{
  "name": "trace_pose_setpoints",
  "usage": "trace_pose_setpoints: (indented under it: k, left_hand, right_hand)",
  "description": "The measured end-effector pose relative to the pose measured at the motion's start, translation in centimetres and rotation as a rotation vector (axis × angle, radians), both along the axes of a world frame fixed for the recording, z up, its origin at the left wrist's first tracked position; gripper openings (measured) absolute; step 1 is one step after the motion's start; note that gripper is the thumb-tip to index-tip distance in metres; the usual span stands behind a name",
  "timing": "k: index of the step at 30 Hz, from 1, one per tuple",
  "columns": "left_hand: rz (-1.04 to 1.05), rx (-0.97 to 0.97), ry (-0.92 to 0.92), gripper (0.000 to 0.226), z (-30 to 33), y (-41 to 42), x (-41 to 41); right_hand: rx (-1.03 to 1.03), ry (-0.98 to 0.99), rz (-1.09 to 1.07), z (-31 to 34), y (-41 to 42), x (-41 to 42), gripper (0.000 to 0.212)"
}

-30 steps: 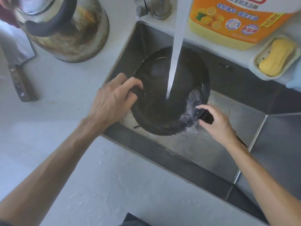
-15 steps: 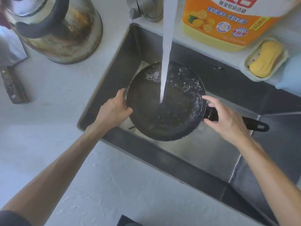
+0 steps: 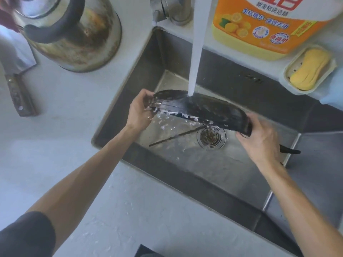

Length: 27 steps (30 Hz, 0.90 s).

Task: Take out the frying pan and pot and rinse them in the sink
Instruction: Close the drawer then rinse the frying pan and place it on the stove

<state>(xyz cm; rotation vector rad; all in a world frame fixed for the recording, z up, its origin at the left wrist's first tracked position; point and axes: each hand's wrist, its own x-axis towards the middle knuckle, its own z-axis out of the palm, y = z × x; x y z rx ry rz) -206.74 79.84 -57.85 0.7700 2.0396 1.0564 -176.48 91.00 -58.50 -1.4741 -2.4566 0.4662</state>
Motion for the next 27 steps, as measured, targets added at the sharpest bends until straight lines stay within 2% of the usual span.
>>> trace_pose_setpoints:
  k: [4,8,13,17,20,21,24,27]
  left_hand:
    - [-0.118,0.080,0.088,0.031,0.3,0.6,0.1]
    - [-0.168,0.222,0.049,0.039,0.7,0.8,-0.1]
    - [-0.156,0.293,-0.027,0.034,0.8,0.5,-1.0]
    - [-0.272,0.172,-0.158,0.048,0.7,-0.6,-2.5]
    - [-0.370,0.029,-0.139,0.062,0.3,-2.1,-3.0]
    - [-0.365,-0.007,-0.215,0.063,0.2,-2.6,-2.8]
    - [-0.249,-0.065,-0.469,0.054,0.1,-2.9,-2.4]
    - [-0.249,-0.127,-0.523,0.041,0.0,-2.4,-2.0]
  right_hand:
    - [-0.209,0.025,0.062,-0.5,0.9,1.0,0.035]
    - [-0.462,0.068,0.043,0.0,1.0,1.3,0.033]
    - [-0.731,0.214,0.177,0.8,1.5,1.5,0.049]
    - [-0.645,0.278,0.190,0.8,1.3,1.5,0.056]
    - [-0.525,0.268,0.162,1.0,1.2,1.6,0.065]
    - [-0.478,0.245,0.154,1.0,1.2,1.7,0.070]
    - [-0.388,0.186,0.166,1.4,1.7,2.0,0.082]
    - [-0.224,0.148,0.304,1.8,2.3,1.7,0.085]
